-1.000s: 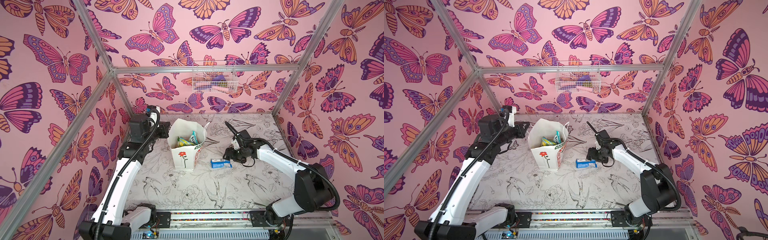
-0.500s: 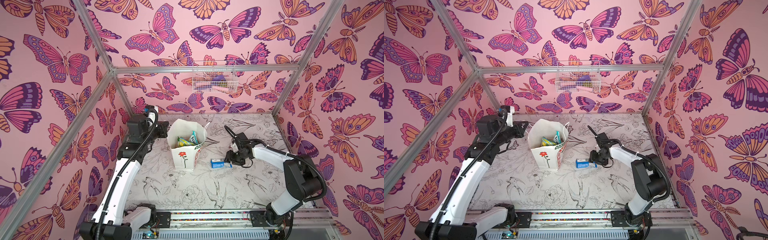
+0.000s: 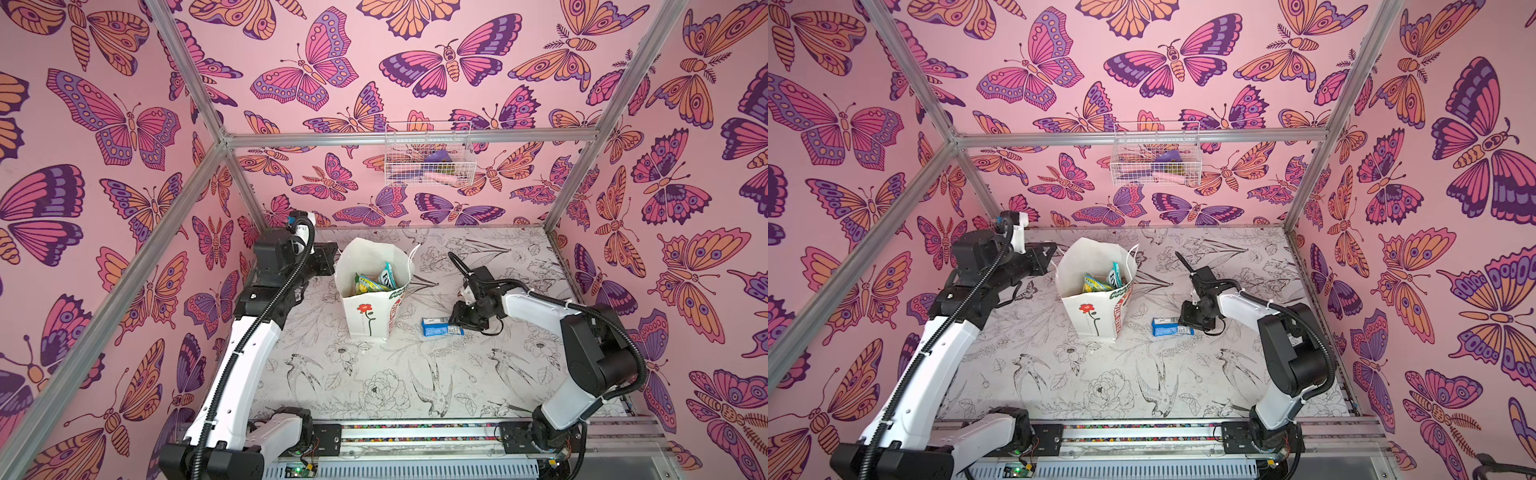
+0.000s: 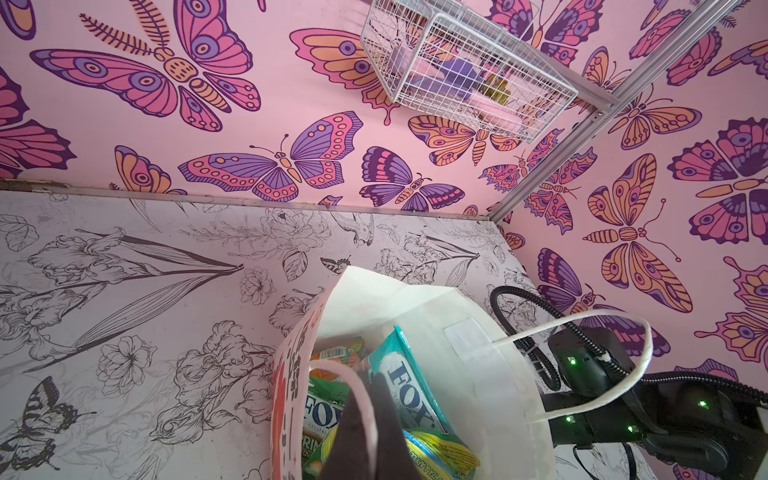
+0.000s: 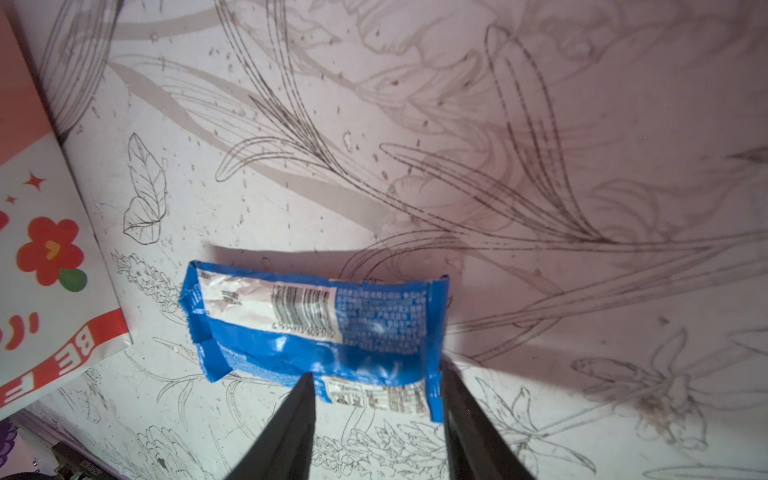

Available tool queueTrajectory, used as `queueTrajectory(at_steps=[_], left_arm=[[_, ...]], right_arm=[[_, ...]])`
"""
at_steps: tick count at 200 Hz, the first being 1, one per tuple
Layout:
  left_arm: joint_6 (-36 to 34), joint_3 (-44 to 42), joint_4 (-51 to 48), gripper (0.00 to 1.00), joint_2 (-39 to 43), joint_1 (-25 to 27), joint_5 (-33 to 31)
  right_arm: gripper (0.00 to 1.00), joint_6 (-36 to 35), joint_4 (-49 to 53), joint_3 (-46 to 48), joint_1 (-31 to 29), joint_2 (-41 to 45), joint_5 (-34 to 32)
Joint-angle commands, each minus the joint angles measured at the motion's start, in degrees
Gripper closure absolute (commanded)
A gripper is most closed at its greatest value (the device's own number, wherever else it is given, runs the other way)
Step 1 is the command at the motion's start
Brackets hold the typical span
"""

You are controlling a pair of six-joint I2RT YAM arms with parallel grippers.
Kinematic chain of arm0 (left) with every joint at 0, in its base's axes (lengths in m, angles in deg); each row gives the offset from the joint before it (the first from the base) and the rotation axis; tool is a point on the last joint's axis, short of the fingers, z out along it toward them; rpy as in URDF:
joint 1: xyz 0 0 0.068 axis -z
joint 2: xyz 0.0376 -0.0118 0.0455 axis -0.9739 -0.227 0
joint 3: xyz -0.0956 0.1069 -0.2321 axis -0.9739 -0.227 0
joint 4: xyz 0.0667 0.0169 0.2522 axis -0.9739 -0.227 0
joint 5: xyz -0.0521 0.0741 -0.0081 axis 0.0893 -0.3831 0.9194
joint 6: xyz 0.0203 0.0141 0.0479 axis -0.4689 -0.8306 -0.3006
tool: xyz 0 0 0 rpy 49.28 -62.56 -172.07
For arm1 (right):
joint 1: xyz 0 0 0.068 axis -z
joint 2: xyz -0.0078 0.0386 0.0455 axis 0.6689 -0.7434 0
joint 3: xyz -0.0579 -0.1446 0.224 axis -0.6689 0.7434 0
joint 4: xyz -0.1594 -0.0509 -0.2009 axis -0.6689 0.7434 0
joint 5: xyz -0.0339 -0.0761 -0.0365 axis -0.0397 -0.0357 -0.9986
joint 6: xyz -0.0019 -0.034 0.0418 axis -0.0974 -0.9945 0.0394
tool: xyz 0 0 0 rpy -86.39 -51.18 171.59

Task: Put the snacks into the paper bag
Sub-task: 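Move the open right gripper down over the blue snack pack, then close the right gripper on the end of the blue pack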

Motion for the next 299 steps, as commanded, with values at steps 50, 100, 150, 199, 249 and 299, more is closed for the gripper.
queueTrajectory(at_steps=[50, 100, 150, 199, 249, 299], left_arm=[[0.4, -0.8, 3.5, 1.0, 0.4, -0.4, 1.4], [0.4, -0.9, 3.6, 1.0, 0.4, -0.5, 1.4], [0.5, -0.9, 3.6, 1.0, 0.4, -0.5, 1.5], [0.5, -1.0, 3.6, 1.0, 0.4, -0.6, 1.4], [0.6, -0.9, 3.7, 1.0, 0.5, -0.5, 1.6], [0.7, -1.0, 3.9, 1.0, 0.5, -0.6, 1.5]], right_arm=[[0.62, 0.0, -1.5, 1.0, 0.4, -1.5, -0.8], [0.76, 0.4, -2.1, 1.7, 0.5, -1.6, -0.7], [0.85, 0.9, -1.9, 2.2, 0.5, 1.0, -0.9], [0.99, 1.2, -1.4, 2.1, 0.4, 2.9, -0.5], [1.0, 1.1, -1.0, 2.3, 0.5, 4.5, -1.1], [0.49, 0.4, -2.0, 2.1, 0.5, 2.1, 0.3]])
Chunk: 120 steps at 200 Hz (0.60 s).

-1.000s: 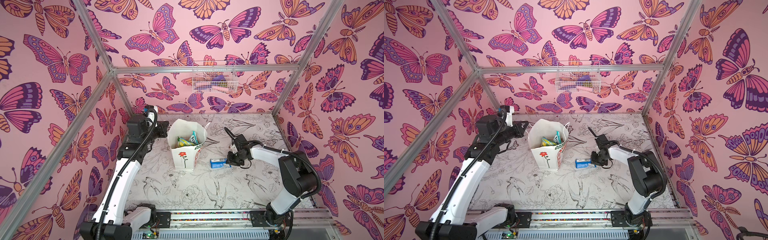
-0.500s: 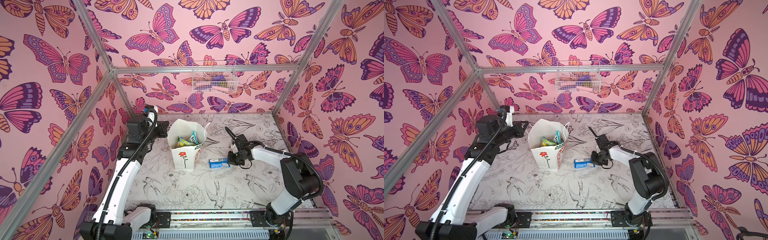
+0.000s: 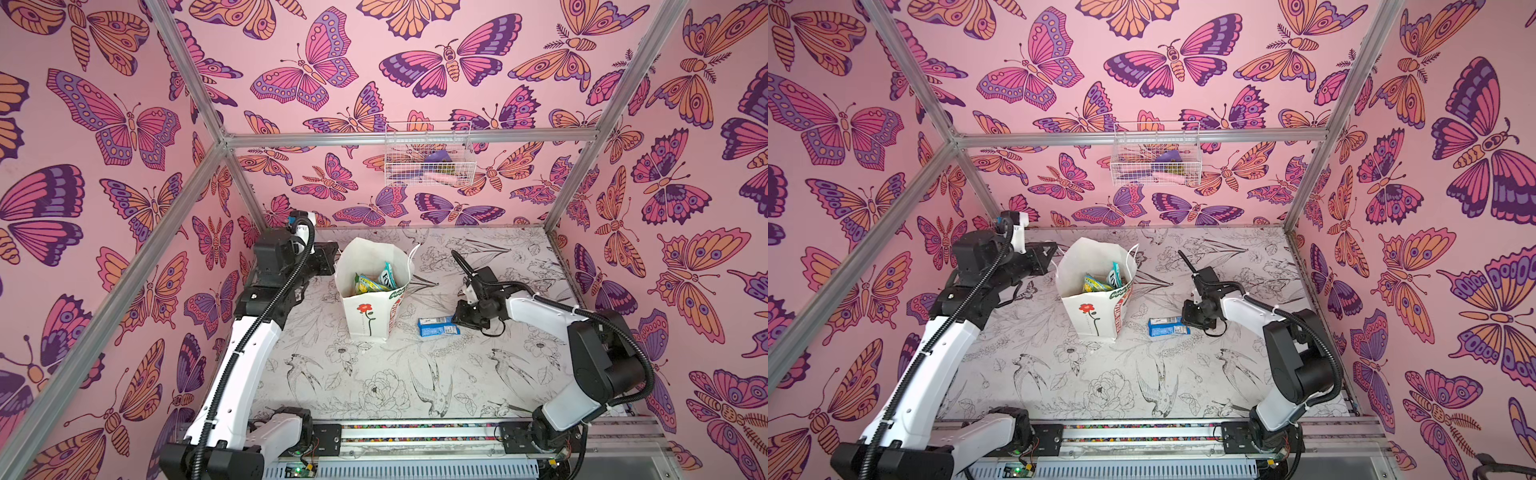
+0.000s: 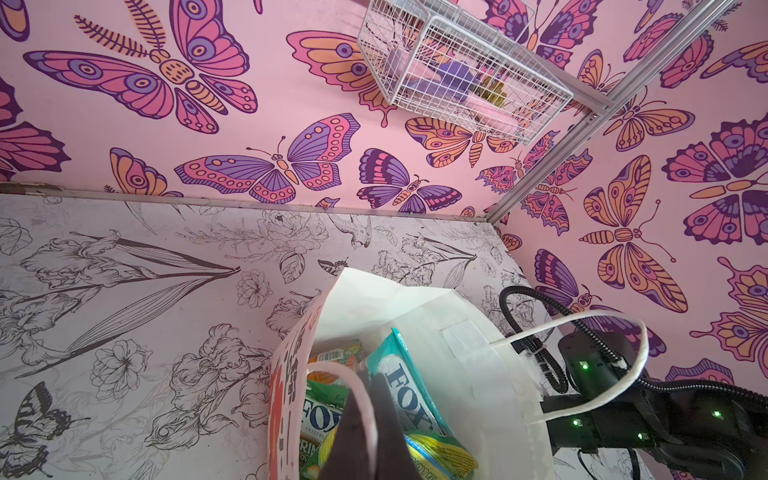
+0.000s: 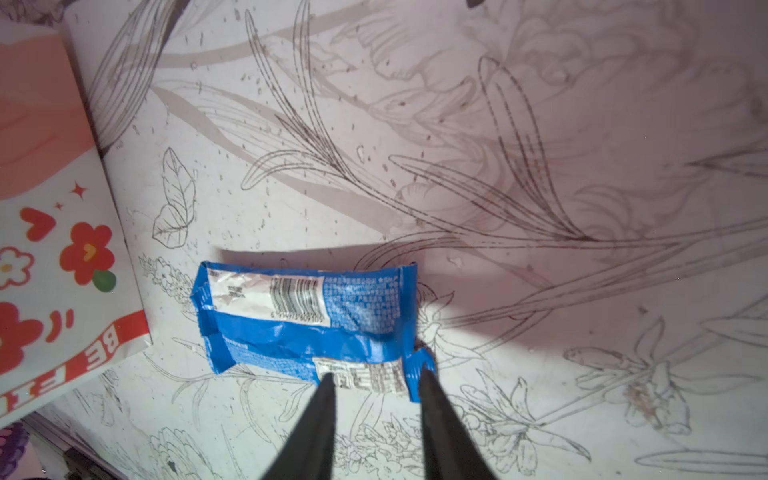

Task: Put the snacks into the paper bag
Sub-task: 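Close the right gripper on the end of the blue pack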

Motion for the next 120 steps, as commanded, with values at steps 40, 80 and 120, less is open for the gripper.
queueTrajectory(at_steps=[40, 80, 120], left_arm=[[0.4, -0.6, 2.8, 1.0, 0.4, -0.6, 1.2], [0.5, -0.5, 2.9, 1.0, 0.4, -0.6, 1.2], [0.6, -0.5, 2.9, 1.0, 0.4, -0.7, 1.4]], right_arm=[[0.49, -0.2, -1.0, -0.1, 0.4, -3.3, 1.6], [0.58, 0.4, -2.3, -0.3, 0.3, -5.2, 2.6], [0.68, 1.1, -3.3, -0.1, 0.3, -6.5, 2.8]])
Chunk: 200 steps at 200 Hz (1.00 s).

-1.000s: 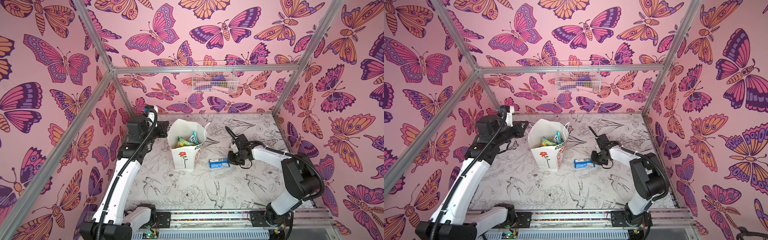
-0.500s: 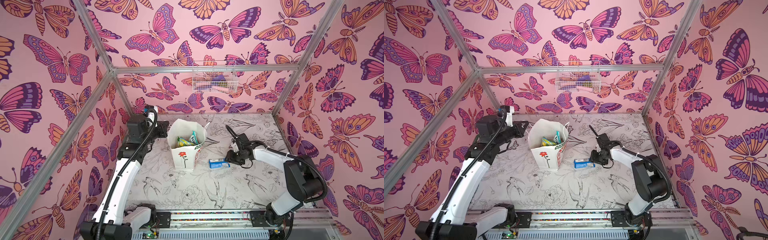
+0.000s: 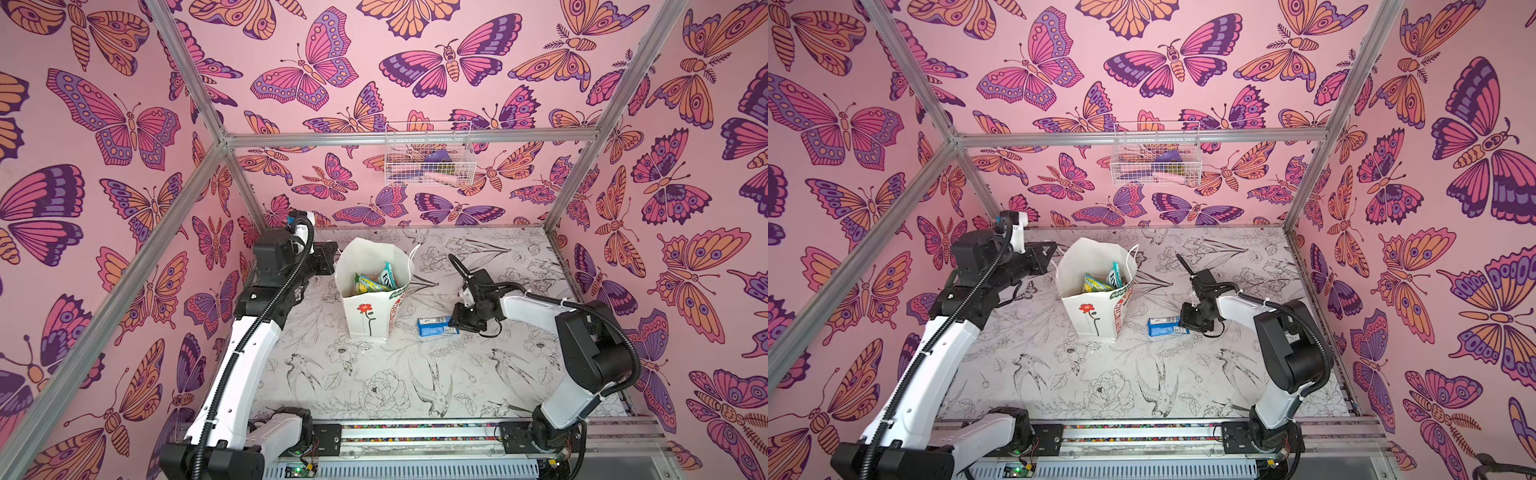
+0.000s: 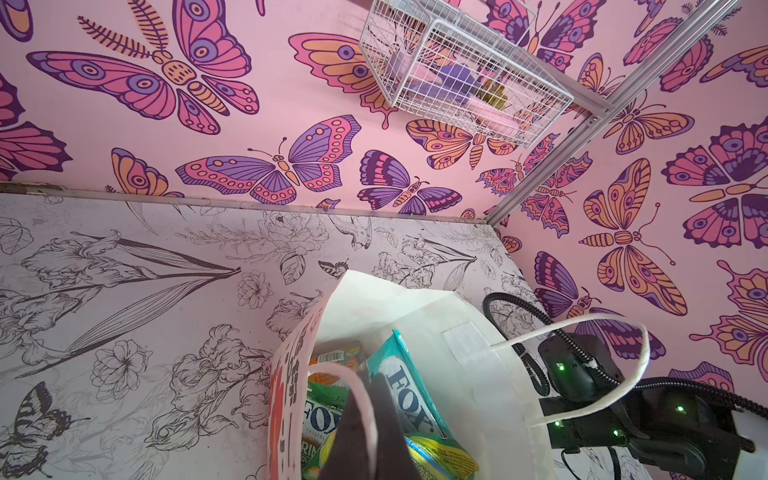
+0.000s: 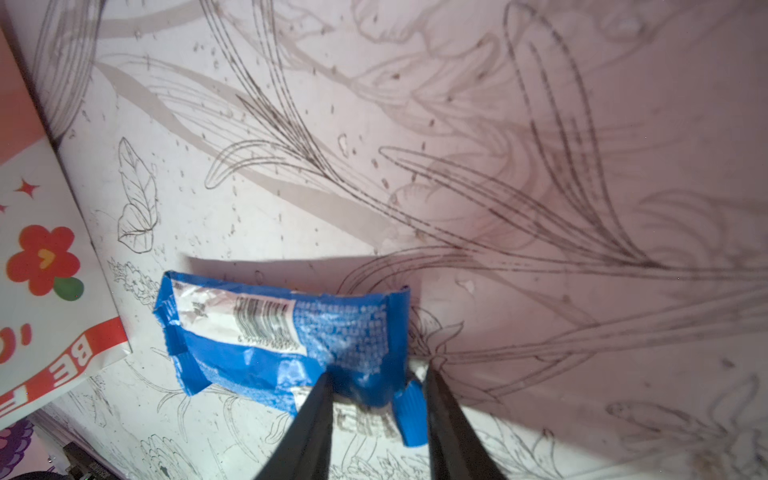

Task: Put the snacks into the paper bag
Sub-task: 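Close the right gripper on the end of the blue pack, then lift the blue pack with the right gripper toward the bag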

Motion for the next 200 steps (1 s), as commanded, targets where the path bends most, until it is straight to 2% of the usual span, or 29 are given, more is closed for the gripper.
queueTrajectory(at_steps=[1, 35, 78, 151, 200], left_arm=[[0.4, -0.5, 2.8, 1.0, 0.4, -0.4, 1.2], [0.4, -0.6, 2.8, 1.0, 0.4, -0.4, 1.2], [0.4, -0.5, 2.8, 1.0, 0.4, -0.5, 1.3], [0.5, -0.6, 2.8, 1.0, 0.5, -0.6, 1.3], [0.5, -0.6, 3.0, 1.0, 0.6, -0.6, 1.3]], right_arm=[[0.69, 0.7, -1.3, -0.1, 0.4, -1.9, 0.7], [0.82, 1.2, -1.9, 0.6, 0.4, -2.4, 0.0], [0.94, 1.2, -1.7, 1.4, 0.3, -1.6, -0.7], [0.98, 1.6, 0.2, 0.9, 0.4, 4.0, -0.6], [1.0, 2.9, -1.4, 1.9, 0.3, 11.5, 1.1]])
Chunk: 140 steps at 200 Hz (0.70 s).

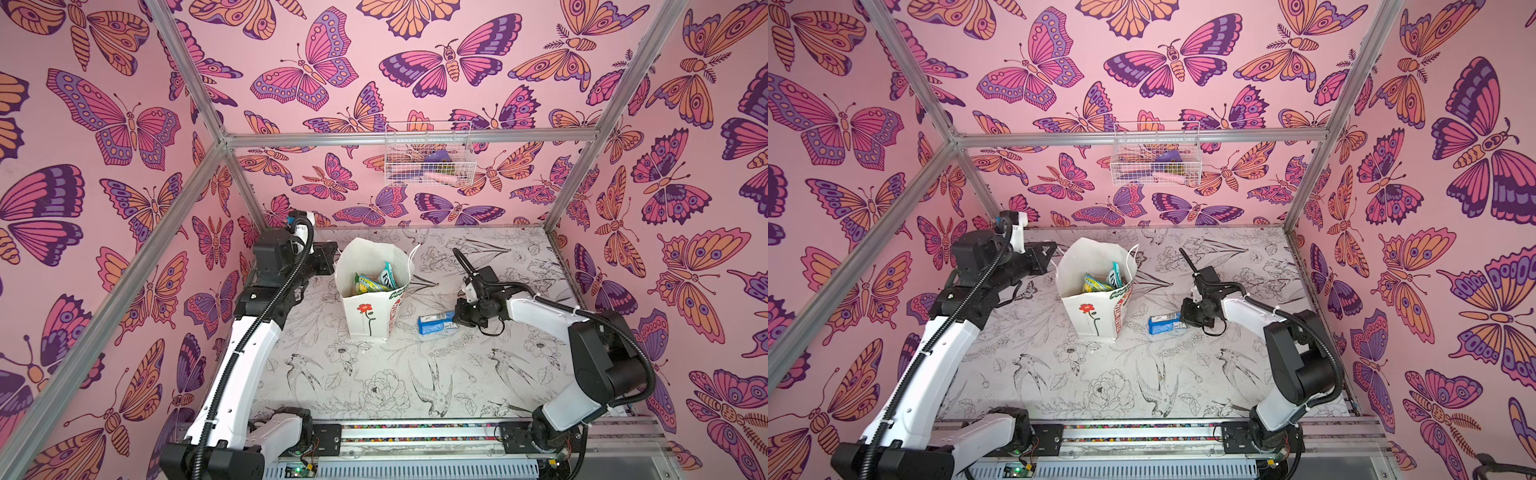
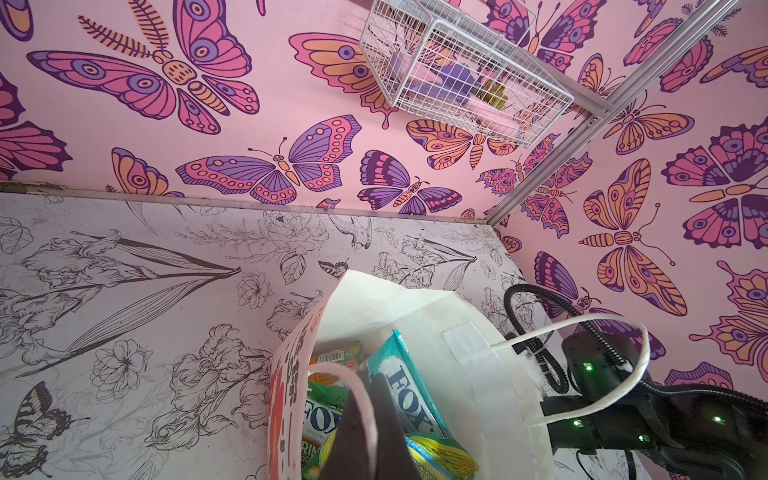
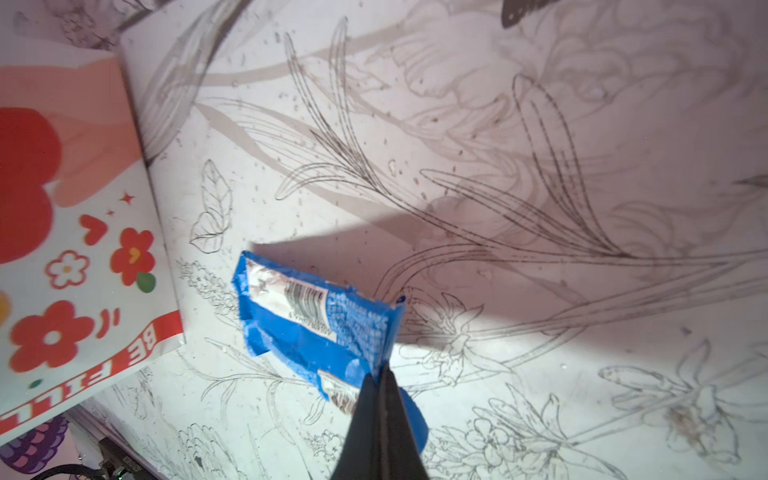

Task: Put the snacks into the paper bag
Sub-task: 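Lift the blue pack with the right gripper toward the bag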

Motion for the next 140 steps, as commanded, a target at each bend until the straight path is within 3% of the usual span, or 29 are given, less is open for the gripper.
queueTrajectory(at_steps=[1, 140], left_arm=[[0.5, -0.5, 2.9, 1.0, 0.6, -0.5, 1.3], [0.6, -0.7, 3.2, 1.0, 1.0, -0.5, 1.7]], right_arm=[[1.0, 1.3, -0.3, 1.0, 0.1, 5.0, 0.6], [1.0, 2.3, 1.5, -0.8, 0.2, 18.1, 0.2]])
